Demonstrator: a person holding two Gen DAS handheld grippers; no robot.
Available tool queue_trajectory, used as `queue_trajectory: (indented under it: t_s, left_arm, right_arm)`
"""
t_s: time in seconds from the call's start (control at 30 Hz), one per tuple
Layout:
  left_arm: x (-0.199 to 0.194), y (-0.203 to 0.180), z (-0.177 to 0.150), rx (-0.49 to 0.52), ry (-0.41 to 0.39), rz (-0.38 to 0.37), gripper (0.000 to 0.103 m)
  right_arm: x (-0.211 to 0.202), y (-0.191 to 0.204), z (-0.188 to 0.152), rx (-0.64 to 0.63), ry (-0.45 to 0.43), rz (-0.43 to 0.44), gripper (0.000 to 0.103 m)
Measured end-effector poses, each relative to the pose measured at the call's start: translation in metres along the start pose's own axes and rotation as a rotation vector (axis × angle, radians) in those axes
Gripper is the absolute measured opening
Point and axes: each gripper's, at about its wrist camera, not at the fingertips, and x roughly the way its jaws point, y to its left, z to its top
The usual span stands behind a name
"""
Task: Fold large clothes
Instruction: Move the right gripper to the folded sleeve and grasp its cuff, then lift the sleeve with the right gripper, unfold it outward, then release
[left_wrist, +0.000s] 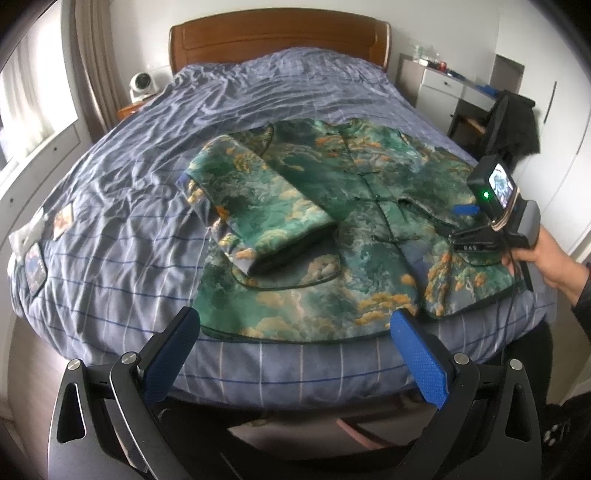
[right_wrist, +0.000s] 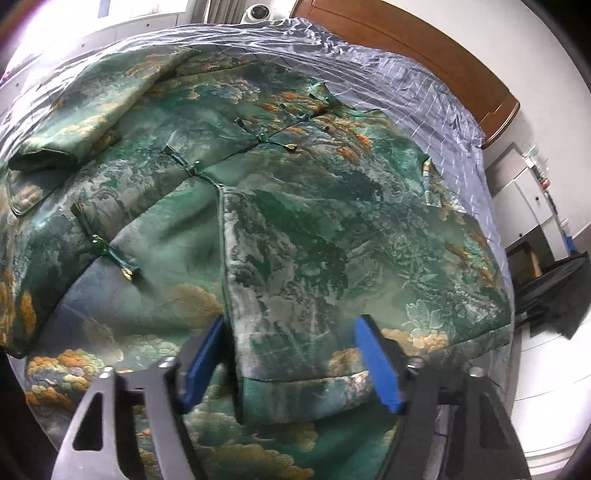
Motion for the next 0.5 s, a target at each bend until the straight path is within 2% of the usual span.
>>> queue_trajectory:
  t_s: [0.07,0.13,0.17,0.5]
  left_arm:
    - [0.0,0.0,0.0,0.003,0.0,-0.001,0.103]
    - [0.0,0.002,0.0,0.007,-0.001,-0.002,0.103]
    - [0.0,0.002,0.0,0.008,-0.002,-0.001,0.103]
    - [0.001,0.001,0.0,0.006,0.003,-0.002,0.103]
  right_arm:
    - [-0.001,0.003,0.0,0.005,0.005,0.024,0.048]
    - [-0.003,0.005,0.0,0.016,0.001,0.044,0.022]
    - [-0.006,0.007,0.001,0.019,-0.003,0.026,0.016]
    - [-0.038,-0.024,0.011,0.17,-0.097,0.004,0.012]
